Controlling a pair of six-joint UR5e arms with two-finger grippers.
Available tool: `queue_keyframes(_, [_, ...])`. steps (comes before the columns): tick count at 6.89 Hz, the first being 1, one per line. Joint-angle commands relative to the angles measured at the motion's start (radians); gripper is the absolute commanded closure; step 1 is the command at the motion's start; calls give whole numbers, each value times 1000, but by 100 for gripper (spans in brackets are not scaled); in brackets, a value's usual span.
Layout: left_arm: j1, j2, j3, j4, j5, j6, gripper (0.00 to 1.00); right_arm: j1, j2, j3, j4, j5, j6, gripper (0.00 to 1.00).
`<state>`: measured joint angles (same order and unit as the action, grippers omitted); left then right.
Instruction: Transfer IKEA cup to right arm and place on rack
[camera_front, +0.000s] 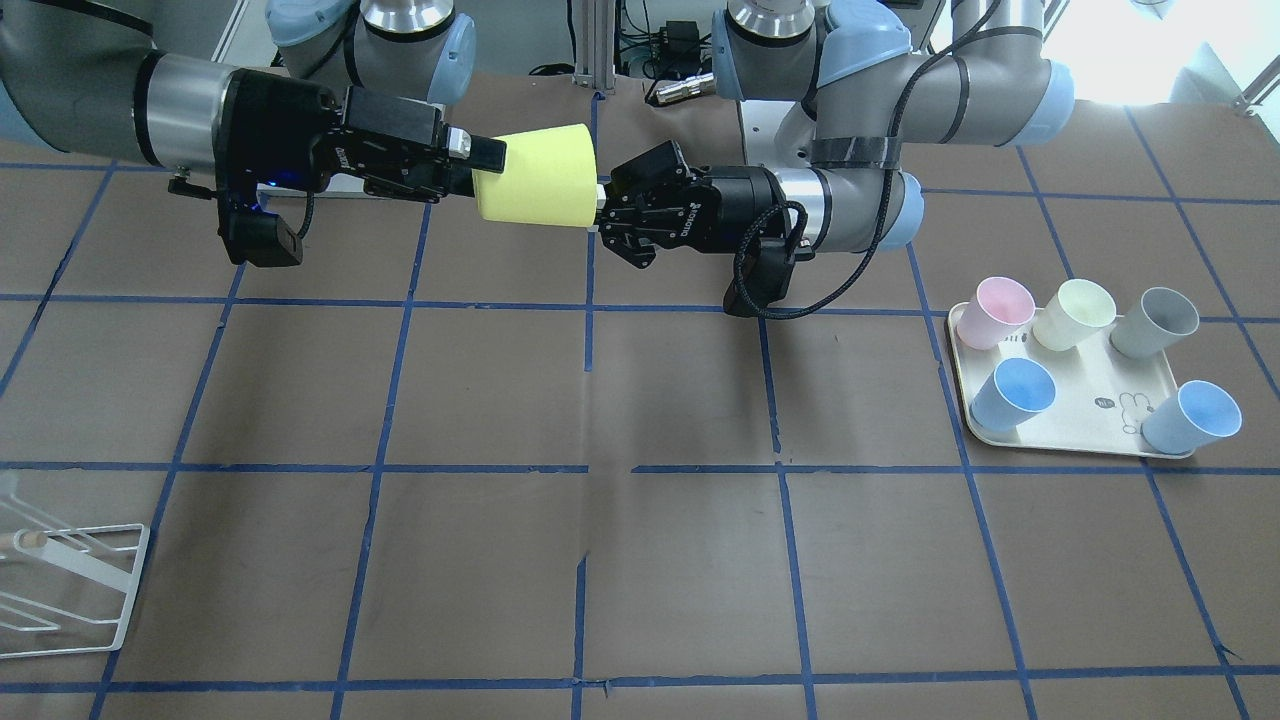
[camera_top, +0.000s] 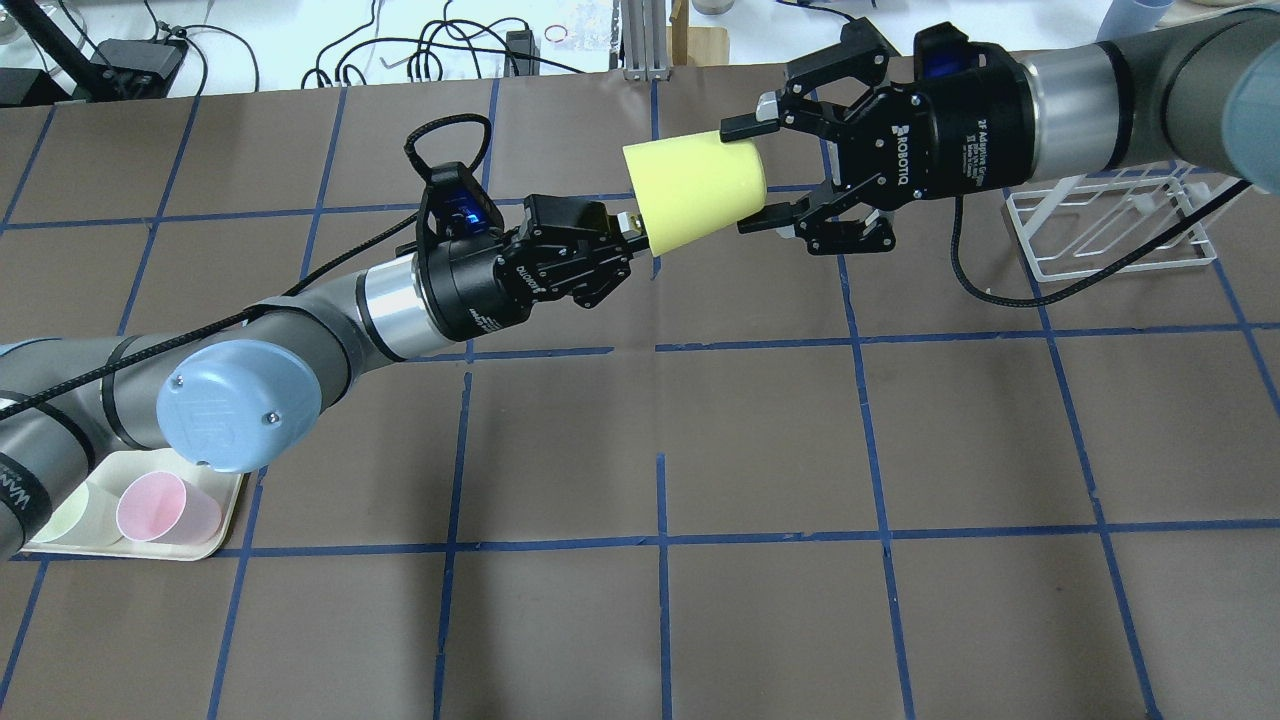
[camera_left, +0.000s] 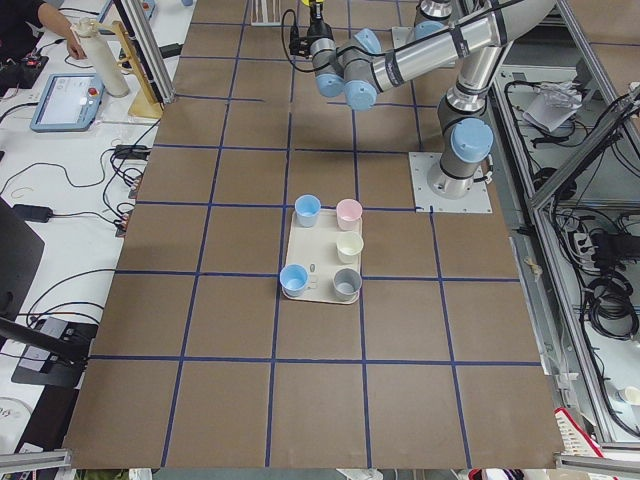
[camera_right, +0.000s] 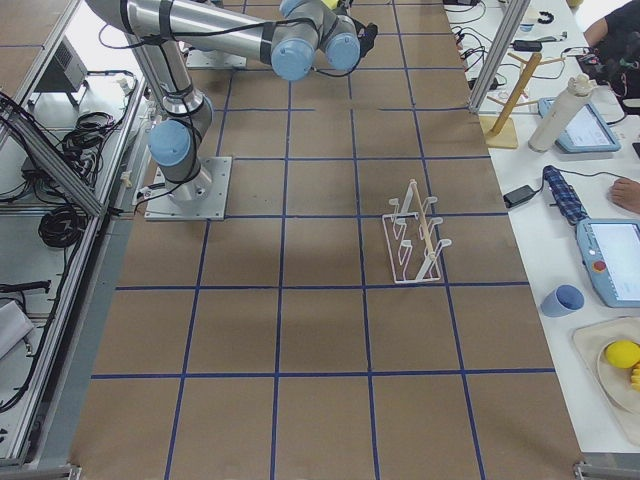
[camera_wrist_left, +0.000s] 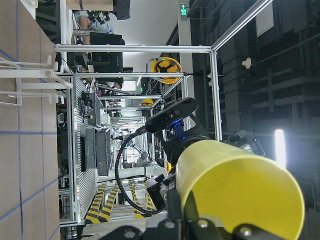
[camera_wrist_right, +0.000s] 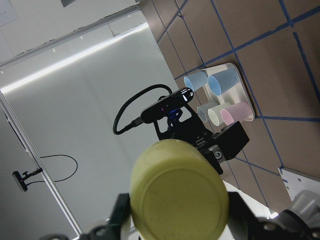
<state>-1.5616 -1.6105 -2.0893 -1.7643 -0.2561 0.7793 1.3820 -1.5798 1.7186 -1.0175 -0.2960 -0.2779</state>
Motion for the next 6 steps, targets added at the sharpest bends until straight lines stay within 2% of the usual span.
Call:
queue_keyframes(1, [1,0,0,0,0,0,95,0,1,-2,-3,0,3,33])
queue_keyframes(3, [3,-3,0,0,-5,-3,38,0,1,-4,-6,-43,5,38])
queue_keyframes(5, [3,0,0,0,-6,-6,14,-3,3,-4,-6,-43,6,38])
queue_keyframes(6, [9,1,5,-1,-2,-8,11,-12,6,-10,-6,-48,8,38])
